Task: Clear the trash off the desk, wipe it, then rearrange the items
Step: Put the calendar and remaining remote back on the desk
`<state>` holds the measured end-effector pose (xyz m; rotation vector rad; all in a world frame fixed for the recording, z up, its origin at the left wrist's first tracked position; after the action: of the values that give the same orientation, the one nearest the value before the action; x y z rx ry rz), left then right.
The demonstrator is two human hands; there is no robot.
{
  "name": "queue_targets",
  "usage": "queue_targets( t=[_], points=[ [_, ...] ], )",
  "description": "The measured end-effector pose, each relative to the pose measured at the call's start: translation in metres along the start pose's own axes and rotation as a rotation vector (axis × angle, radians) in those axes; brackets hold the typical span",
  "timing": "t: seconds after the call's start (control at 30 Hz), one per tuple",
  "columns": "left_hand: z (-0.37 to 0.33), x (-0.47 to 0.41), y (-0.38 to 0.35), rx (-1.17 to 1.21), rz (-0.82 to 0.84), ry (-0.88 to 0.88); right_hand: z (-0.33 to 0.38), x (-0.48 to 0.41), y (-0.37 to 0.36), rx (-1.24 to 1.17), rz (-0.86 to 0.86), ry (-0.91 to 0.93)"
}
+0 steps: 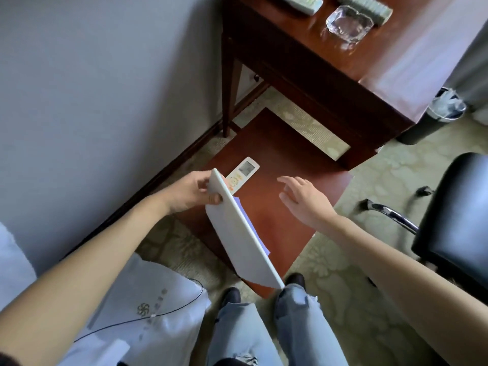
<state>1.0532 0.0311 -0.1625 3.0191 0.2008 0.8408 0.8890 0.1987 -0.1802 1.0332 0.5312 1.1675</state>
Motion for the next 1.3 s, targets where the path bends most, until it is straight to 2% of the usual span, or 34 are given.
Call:
queue_targets(
  t=[0.1,0.17,0.43,0.67,0.73,0.9,1.0,1.17,1.3],
  points=[
    [-0.001,0.001,0.002,0.03,0.016,0.003,-0.009,-0.007,0.0,-0.018,0.014,-0.03],
    [-0.008,0.005,0.013,0.046,-0.047,-0.02,-0.016,-0.013,0.001,-0.019,0.028,-0.043],
    [-0.064,0.024,0.104,0.336,-0.466,-0.091,-0.041,-0.044,-0.01,0.026,0.222,-0.032],
    [-0.054,-0.001,0.134,0.604,-0.902,-0.088,-0.049,-0.084,-0.045,0.073,0.331,0.08],
    [-0.045,-0.007,0.146,0.663,-0.963,-0.113,-0.053,-0.099,-0.063,0.129,0.375,0.174],
    [-0.028,-0.021,0.162,0.661,-0.965,-0.117,-0.055,-0.141,-0.113,0.245,0.456,0.459],
    [-0.028,-0.026,0.161,0.65,-0.931,-0.12,-0.055,-0.16,-0.134,0.324,0.453,0.56],
    [-0.025,-0.026,0.147,0.606,-0.828,-0.154,-0.055,-0.16,-0.145,0.354,0.42,0.634],
    [-0.023,-0.028,0.124,0.648,-0.718,-0.165,-0.074,-0.15,-0.132,0.287,0.462,0.588]
  ],
)
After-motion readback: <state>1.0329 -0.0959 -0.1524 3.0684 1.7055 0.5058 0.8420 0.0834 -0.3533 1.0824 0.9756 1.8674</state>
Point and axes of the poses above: each hand's wrist, its own x-axis away from the middle knuckle, its own y-axis out of the back of the hand, z = x × y, the point moved 6 cm from there along -x, towards the middle knuckle, and after that the axes turned 11 degrees about y, right-handed, at the moved point
